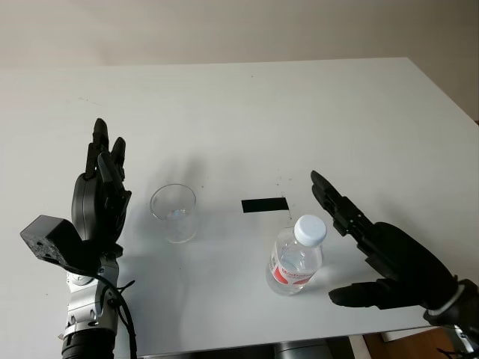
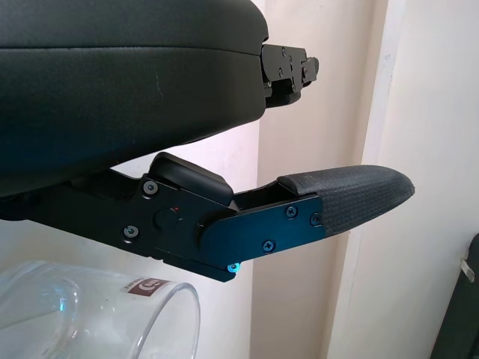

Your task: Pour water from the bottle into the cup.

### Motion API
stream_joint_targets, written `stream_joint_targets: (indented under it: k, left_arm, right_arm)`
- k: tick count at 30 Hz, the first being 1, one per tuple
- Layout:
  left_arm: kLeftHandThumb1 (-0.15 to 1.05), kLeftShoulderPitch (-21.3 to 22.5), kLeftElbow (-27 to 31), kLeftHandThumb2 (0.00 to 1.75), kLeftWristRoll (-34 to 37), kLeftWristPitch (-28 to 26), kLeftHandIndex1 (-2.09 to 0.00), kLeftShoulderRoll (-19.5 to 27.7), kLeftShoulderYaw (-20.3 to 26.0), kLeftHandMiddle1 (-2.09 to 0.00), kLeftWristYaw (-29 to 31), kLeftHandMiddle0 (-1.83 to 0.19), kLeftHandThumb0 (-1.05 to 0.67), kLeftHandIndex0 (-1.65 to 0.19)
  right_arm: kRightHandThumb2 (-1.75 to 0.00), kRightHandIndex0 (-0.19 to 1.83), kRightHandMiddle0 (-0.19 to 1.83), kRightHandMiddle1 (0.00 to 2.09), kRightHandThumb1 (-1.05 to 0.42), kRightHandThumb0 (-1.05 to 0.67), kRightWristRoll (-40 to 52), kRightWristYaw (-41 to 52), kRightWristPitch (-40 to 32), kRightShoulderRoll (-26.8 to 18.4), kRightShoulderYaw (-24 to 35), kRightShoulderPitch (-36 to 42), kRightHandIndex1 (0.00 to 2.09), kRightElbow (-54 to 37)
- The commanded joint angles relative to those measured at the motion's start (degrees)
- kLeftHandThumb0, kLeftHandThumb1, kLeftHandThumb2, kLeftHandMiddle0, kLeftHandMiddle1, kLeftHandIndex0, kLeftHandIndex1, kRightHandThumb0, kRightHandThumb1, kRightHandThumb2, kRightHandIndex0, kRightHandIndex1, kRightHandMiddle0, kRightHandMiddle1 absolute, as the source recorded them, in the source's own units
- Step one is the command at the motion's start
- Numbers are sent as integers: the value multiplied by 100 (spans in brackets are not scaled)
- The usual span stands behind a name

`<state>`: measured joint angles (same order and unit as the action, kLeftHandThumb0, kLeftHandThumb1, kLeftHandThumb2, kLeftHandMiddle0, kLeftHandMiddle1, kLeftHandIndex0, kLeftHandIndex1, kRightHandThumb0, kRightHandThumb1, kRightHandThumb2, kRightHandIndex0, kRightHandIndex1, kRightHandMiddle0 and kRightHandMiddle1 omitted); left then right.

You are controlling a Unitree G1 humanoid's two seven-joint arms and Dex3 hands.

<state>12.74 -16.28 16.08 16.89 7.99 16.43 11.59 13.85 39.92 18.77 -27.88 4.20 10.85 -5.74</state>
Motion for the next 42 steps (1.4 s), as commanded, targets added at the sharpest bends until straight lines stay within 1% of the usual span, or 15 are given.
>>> stream_joint_targets:
  k: [1, 7, 11, 14, 17, 20, 25, 30, 39, 42]
  left_arm:
    - [105, 95, -30, 68, 79, 35, 0, 49, 35, -40, 51, 19, -88, 4]
    - [105, 91, -2, 68, 39, 42, 0, 78, 30, -47, 27, 19, -87, 2]
    - [105, 96, -27, 67, 74, 51, 0, 74, 29, -46, 50, 19, -88, 3]
    - [105, 92, -32, 68, 67, 31, 0, 67, 17, -43, 35, 19, -87, 3]
    - [105, 85, -1, 68, 3, 27, 0, 55, -15, -44, -31, 19, -88, 1]
    - [105, 87, 4, 68, -10, 51, 0, 42, -29, -47, -64, 19, -87, 0]
    - [105, 67, 18, 68, 17, 27, 0, 39, -21, -48, -102, 19, -87, 2]
    - [105, 84, -47, 72, 23, 133, 0, 79, -23, -44, -2, 19, -86, 3]
    - [105, 71, 43, 70, 23, 2, 0, 36, -22, -47, -135, 19, -88, 2]
    - [105, 80, -22, 71, 27, 89, 0, 62, -30, -48, -67, 19, -87, 1]
  right_arm:
    - [-4, -19, -19, 0, -93, -88, 62, 41, -27, 86, -95, -136, 0, 96]
    - [-5, -19, -19, 0, -93, -86, 64, 133, -26, 237, -270, -302, 0, 301]
    - [-5, -19, -19, 0, -93, -88, -10, 84, -165, 261, -370, -310, 0, 236]
    - [-5, -19, -19, 0, -93, -89, -14, 94, -28, 301, -396, -311, 0, 263]
    - [-6, -19, -19, 0, -93, -90, 67, 145, -102, 264, -385, -261, 0, 154]
    - [-6, -19, -19, 0, -94, -90, 99, 195, -28, 258, -372, -230, 0, 125]
    - [-5, -19, -19, 0, -94, -90, 193, 309, 63, 317, -396, -262, 0, 138]
    - [-6, -19, -19, 0, -95, -94, 125, 290, 142, 394, -460, -335, 0, 250]
    - [-6, -19, -19, 0, -99, -99, 88, 302, 298, 513, -592, -504, 0, 379]
    - [-6, -19, -19, 0, -99, -99, 98, 332, 393, 566, -646, -573, 0, 511]
